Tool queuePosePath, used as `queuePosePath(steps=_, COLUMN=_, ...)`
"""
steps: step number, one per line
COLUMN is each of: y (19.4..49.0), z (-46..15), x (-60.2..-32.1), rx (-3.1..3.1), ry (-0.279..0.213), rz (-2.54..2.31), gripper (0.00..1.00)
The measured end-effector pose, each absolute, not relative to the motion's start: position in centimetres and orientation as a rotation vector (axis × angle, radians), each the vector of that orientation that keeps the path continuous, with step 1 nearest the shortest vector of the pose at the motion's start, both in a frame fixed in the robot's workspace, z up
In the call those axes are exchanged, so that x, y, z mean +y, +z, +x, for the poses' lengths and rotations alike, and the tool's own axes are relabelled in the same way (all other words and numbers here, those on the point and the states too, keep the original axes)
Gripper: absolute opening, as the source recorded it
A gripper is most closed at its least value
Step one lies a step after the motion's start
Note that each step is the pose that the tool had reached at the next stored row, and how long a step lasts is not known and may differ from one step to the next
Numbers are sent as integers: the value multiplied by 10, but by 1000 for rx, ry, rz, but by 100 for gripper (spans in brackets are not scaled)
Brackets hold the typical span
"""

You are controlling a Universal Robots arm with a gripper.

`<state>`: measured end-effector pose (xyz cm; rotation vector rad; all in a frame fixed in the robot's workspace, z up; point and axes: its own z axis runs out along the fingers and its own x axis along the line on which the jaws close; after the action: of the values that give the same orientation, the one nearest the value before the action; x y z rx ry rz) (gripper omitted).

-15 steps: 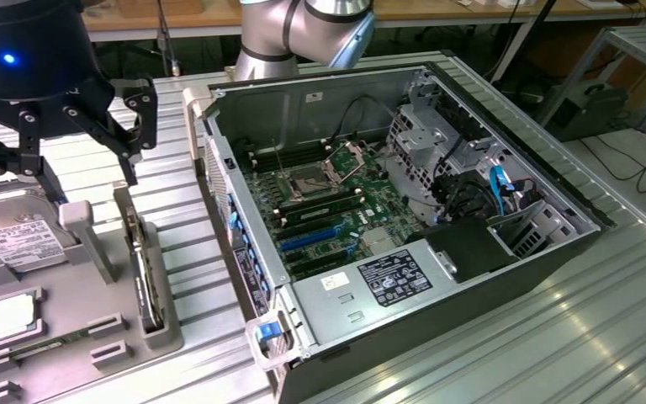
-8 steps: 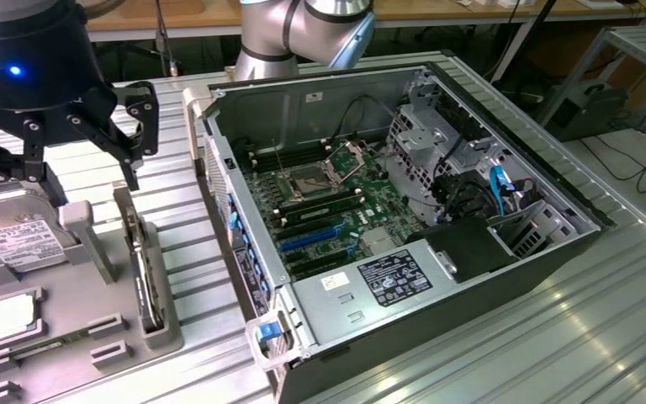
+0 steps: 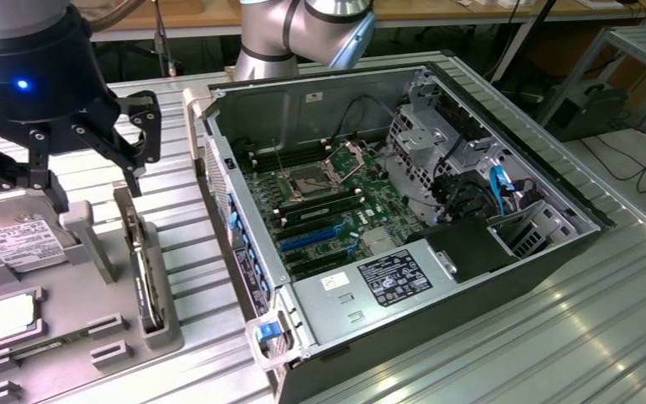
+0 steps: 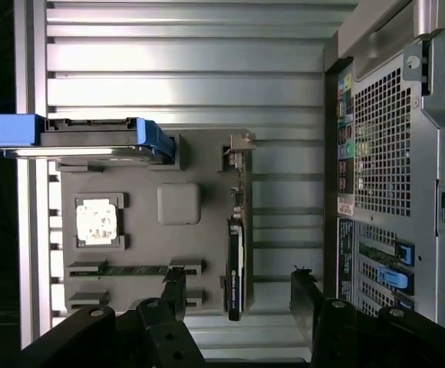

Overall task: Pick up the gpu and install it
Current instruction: 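Pick up the gpu and move the gpu toward the slot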

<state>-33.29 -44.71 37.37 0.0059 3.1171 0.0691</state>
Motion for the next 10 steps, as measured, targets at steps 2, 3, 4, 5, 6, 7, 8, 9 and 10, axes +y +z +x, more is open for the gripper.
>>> queuePosePath(steps=2, y=372, z=-332, x=-447, rx=3117, ry=69, rz=6, gripper=66)
queuePosePath(steps=3, y=371, z=-332, x=-447, rx=3118, ry=69, rz=4, gripper=66)
queuePosePath(steps=4, y=370, z=-331, x=-447, rx=3118, ry=70, rz=2, gripper=66)
queuePosePath(steps=5, y=370, z=-331, x=-447, rx=3118, ry=70, rz=0, gripper=66)
queuePosePath(steps=6, y=370, z=-331, x=-447, rx=3118, ry=70, rz=-2, gripper=66)
queuePosePath(steps=7, y=370, z=-331, x=-447, rx=3118, ry=70, rz=-4, gripper=66)
queuePosePath(steps=8, y=369, z=-331, x=-447, rx=3118, ry=70, rz=-6, gripper=66)
queuePosePath(steps=9, y=369, z=-330, x=-447, rx=3118, ry=70, rz=-7, gripper=66)
queuePosePath(steps=10, y=368, z=-330, x=-447, rx=3118, ry=70, rz=-8, gripper=66)
